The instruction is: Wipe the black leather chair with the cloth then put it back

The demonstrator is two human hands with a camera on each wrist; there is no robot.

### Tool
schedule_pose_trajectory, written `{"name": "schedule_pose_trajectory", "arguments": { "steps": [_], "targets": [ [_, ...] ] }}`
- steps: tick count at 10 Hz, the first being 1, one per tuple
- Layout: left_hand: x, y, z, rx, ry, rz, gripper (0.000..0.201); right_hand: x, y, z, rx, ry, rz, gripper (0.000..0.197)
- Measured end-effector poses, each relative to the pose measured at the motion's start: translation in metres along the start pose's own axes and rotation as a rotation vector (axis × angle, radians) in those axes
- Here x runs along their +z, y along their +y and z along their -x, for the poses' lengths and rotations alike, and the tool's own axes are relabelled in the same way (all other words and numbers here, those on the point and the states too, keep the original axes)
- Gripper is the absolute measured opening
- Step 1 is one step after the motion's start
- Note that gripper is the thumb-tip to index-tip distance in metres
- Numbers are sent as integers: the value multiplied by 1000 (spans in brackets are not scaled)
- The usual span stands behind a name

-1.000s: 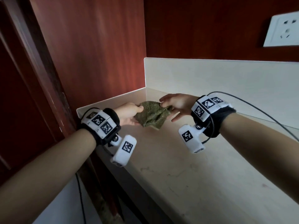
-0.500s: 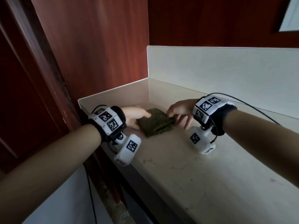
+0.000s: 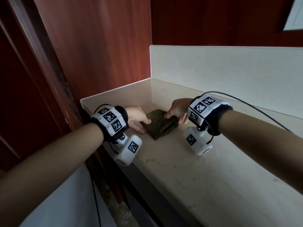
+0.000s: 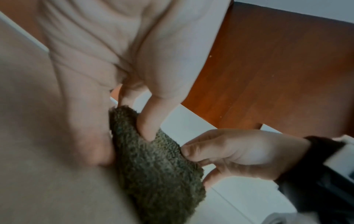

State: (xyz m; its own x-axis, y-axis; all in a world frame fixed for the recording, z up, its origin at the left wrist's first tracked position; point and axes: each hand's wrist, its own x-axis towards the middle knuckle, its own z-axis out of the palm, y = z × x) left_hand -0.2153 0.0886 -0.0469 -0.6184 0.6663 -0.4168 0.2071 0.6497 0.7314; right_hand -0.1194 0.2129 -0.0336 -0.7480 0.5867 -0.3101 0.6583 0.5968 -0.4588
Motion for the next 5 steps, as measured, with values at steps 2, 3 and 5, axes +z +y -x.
{"name": "schedule_pose_trajectory", "arguments": {
  "steps": [2,3,5],
  "targets": [
    [-3,-6,-2,66,-54,-92,62,6,5,-5,-27,0,13,34],
    [4,-5,-4,68,-91,-138,53,4,6,-9,-2,-5,-72,28],
    [-18,10,0,90,-21,-327,52,-4,3,-5,66,-40,-69,44]
  ]
}}
